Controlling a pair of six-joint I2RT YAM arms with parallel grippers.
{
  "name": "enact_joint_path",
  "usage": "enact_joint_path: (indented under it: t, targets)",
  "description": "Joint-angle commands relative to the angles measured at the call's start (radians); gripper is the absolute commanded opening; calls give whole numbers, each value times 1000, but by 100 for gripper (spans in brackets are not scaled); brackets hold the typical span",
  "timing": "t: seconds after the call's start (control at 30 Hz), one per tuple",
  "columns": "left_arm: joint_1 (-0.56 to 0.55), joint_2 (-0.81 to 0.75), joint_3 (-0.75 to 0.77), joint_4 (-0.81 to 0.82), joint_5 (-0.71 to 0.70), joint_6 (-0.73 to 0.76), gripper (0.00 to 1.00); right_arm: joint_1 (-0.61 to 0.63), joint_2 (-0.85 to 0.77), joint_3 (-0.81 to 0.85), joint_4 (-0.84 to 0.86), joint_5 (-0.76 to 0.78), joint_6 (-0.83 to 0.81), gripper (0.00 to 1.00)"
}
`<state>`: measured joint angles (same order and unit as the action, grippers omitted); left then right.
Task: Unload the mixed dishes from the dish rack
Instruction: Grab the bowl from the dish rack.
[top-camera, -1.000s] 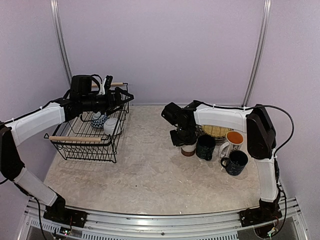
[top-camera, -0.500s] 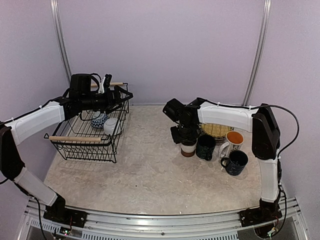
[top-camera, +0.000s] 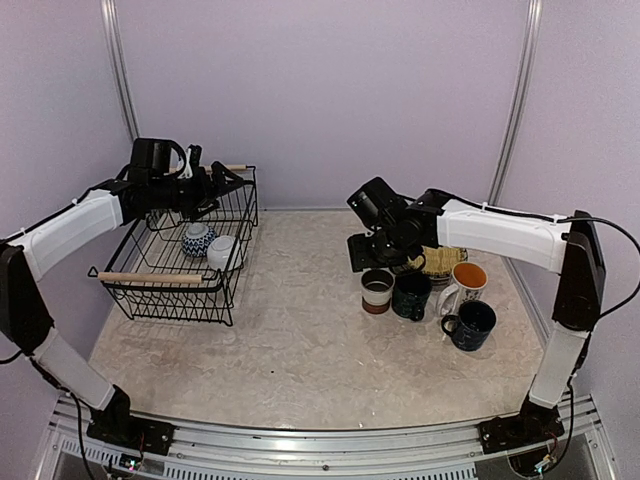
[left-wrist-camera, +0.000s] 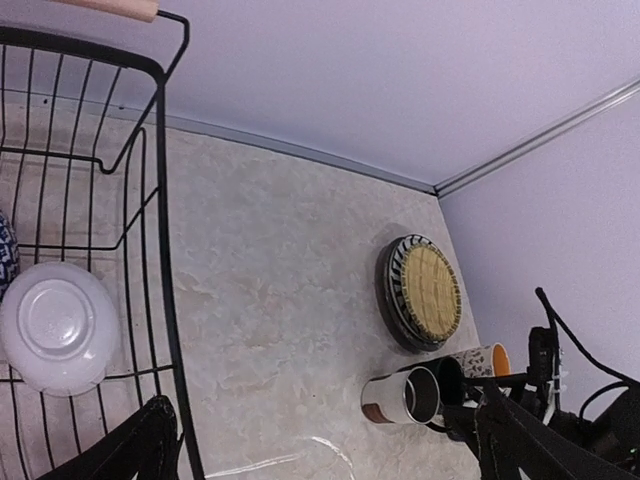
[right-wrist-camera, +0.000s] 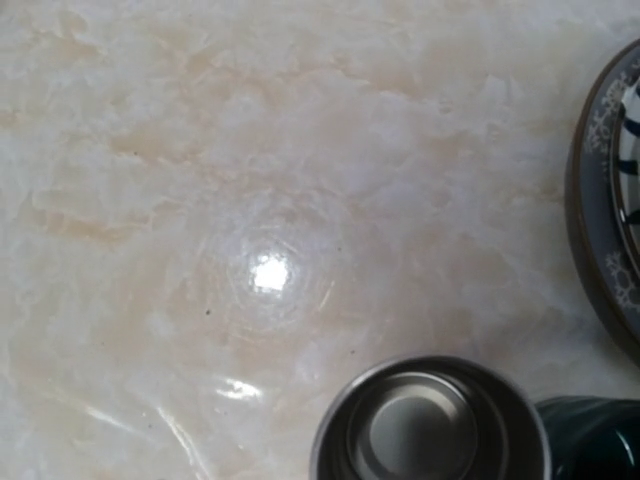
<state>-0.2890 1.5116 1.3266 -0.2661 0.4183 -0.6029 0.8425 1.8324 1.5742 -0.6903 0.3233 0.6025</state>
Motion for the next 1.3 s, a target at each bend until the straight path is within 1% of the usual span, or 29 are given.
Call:
enact_joint_path:
  t: [0.0, 0.1, 0.3, 0.5, 0.63, 0.8, 0.97, 1.07, 1.17, 1.27]
  targets:
    - [52, 53, 49, -122, -94, 14, 98, 9, -58, -59, 66, 8, -6, 63]
    - [94, 100, 87, -181, -119, 27, 97, 8, -77, -92, 73, 17, -6, 64]
    - [130, 234, 187, -308, -153, 71, 96, 8, -132, -162, 94, 41, 0, 67]
    - [173, 385, 310, -440, -15, 90, 95, 8, -183, -210, 132, 41, 3, 68]
    - [200, 459, 333, -456, 36, 76, 95, 8, -213, -247, 152, 41, 7, 69]
    - [211, 480, 344, -457, -28, 122, 96, 9, -245, -286, 167, 37, 18, 69]
    - [244, 504, 395, -509, -113, 183, 98, 9, -281, -320, 207, 22, 6, 70]
    - [265, 510, 414, -524, -138, 202, 99, 9, -300, -330, 215, 21, -14, 70]
    - [266, 510, 437, -530, -173, 223, 99, 9, -330, -352, 220, 42, -41, 72]
    - [262, 535, 491, -561, -216, 239, 99, 8, -367, -376, 234, 70, -71, 75]
